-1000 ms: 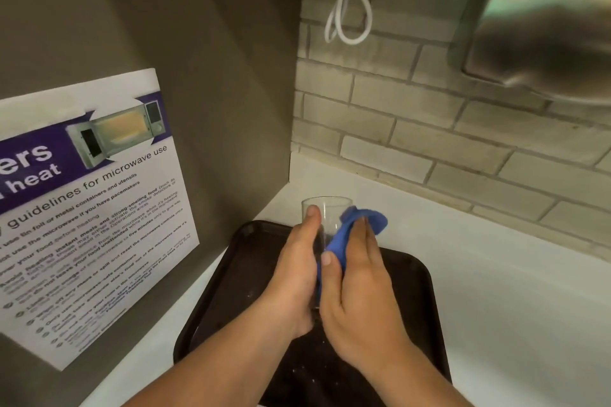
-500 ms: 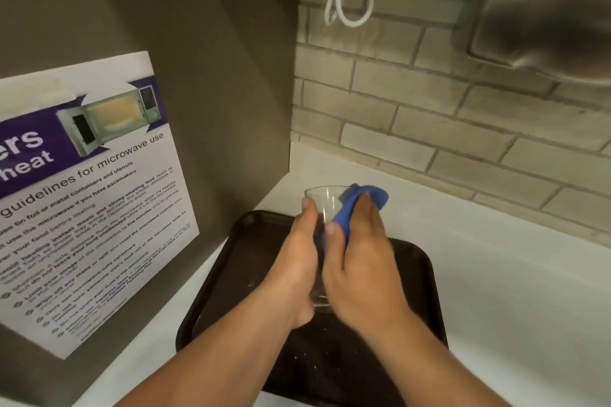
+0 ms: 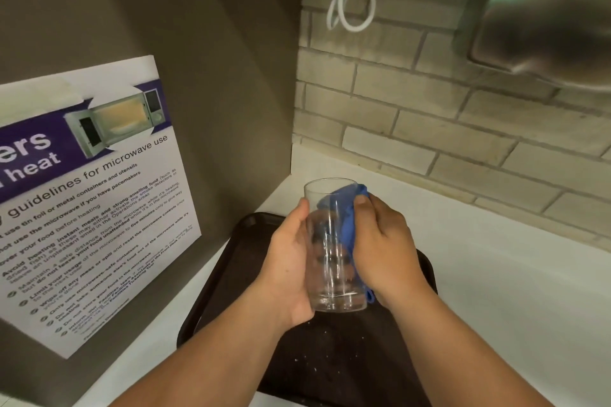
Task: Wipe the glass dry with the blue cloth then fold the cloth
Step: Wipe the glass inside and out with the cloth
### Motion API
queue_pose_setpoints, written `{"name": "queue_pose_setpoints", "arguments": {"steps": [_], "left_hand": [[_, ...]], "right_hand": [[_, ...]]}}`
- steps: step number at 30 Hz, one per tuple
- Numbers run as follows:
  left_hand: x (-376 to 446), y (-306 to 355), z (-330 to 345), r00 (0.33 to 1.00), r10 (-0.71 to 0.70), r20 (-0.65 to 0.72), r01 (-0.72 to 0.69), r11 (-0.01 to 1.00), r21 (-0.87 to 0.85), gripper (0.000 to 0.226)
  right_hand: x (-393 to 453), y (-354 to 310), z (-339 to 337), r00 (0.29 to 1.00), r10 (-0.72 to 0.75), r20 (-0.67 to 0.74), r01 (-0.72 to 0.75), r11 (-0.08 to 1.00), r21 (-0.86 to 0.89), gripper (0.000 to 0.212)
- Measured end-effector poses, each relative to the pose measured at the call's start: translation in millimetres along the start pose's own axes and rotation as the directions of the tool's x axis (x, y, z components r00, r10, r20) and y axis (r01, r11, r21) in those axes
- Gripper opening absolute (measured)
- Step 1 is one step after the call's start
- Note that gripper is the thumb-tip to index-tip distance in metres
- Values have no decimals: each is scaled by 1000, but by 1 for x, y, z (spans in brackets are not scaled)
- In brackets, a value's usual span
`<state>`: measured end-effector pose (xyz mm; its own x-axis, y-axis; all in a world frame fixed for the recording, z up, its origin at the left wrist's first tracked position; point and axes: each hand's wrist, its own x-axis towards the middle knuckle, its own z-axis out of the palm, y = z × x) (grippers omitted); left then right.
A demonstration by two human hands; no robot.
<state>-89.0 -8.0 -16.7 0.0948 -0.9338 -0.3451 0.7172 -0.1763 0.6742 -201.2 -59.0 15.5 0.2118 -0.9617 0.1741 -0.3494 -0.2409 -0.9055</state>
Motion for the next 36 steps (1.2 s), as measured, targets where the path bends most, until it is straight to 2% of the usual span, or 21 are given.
{"name": "queue_pose_setpoints", "arguments": {"steps": [3, 5, 7, 8, 10, 12, 15, 17, 22, 25, 27, 29, 31, 32, 34, 36], "left_hand": [[1, 3, 3, 998, -10, -56, 10, 1000, 7, 68], [2, 5, 6, 991, 10, -132, -4, 999, 43, 69], [1, 4, 7, 981, 43, -192, -18, 991, 129, 66], [-1, 2, 8, 978, 50, -201, -16, 986, 165, 64], [-2, -4, 8, 981, 50, -185, -11, 978, 207, 65], [-3, -5, 10, 991, 43, -130, -14, 977, 214, 65], [-2, 2, 6, 996, 53, -75, -43, 990, 136, 52], [0, 7, 2, 995, 78, -61, -68, 987, 148, 43], [-1, 6, -1, 995, 37, -89, -27, 993, 113, 53], [-1, 9, -4, 996, 28, -90, -20, 996, 84, 59], [-2, 9, -5, 995, 30, -90, -22, 996, 82, 61], [-5, 7, -2, 994, 41, -98, -32, 995, 92, 60], [-7, 0, 2, 993, 49, -109, -37, 994, 106, 57], [-8, -1, 4, 992, 55, -116, -41, 992, 120, 56], [-9, 2, 8, 986, 94, -135, -72, 985, 159, 55], [-4, 8, 11, 979, 138, -153, -109, 977, 184, 52]], "right_hand": [[-12, 10, -6, 991, 112, 70, -118, 989, 90, 45], [-31, 17, -5, 988, 25, 155, -20, 999, -35, 42], [-51, 16, 2, 975, -67, 212, 116, 967, -227, 60], [-55, 12, 6, 975, -99, 199, 155, 944, -290, 71], [-50, 3, 9, 973, -190, 133, 223, 925, -309, 74], [-33, -6, 5, 971, -235, 49, 240, 933, -270, 59], [-2, -12, -6, 997, -78, -1, 77, 988, -134, 30], [3, -12, -8, 999, -10, 38, 11, 1000, -12, 30], [-2, -6, -2, 991, -3, 131, -15, 990, 137, 29], [-3, -1, -10, 961, -1, 275, -55, 979, 196, 52], [-9, 1, -13, 944, -41, 326, -4, 991, 136, 60], [-11, 0, -12, 961, -84, 262, 56, 992, 111, 45], [-6, -3, -9, 992, -22, 121, -2, 981, 194, 27], [-2, -5, -8, 997, 43, 71, -59, 970, 237, 28], [4, -8, -10, 982, 174, 72, -187, 934, 303, 33], [-5, -8, -12, 967, 189, 168, -231, 931, 283, 31]]}}
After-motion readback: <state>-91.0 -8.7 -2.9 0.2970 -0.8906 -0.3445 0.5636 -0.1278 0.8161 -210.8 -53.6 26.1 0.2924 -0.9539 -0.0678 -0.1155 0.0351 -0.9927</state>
